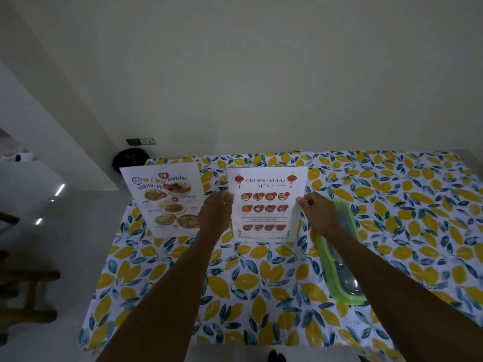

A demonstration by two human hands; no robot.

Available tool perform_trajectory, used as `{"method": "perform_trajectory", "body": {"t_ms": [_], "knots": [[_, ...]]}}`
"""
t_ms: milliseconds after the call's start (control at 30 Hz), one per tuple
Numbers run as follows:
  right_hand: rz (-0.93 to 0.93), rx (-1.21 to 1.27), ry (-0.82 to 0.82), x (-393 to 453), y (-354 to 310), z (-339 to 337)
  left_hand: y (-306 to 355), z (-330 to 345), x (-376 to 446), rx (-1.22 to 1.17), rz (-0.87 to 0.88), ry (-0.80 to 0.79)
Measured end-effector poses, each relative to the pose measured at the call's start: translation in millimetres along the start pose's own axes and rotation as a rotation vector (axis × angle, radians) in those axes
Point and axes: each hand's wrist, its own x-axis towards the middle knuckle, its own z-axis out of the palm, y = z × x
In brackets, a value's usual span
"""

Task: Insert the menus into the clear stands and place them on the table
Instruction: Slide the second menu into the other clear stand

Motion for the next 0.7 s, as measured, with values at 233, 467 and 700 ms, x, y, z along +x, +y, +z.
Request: {"method": "perform_trajectory", "body": {"t_ms": [233,467,700], "knots": [[-0.039,-0.222,0.148,-37,-25,-12,0,-32,-17,0.283,0.041,-0.014],[-0.145,-0.286,0.178,-85,-79,2,-24,-78,-61,0.391,0.127,0.018],[-0.367,-0.392,0.072,-148,-140,55,-68,-146,-102,0.433,0.108,0.058]]}}
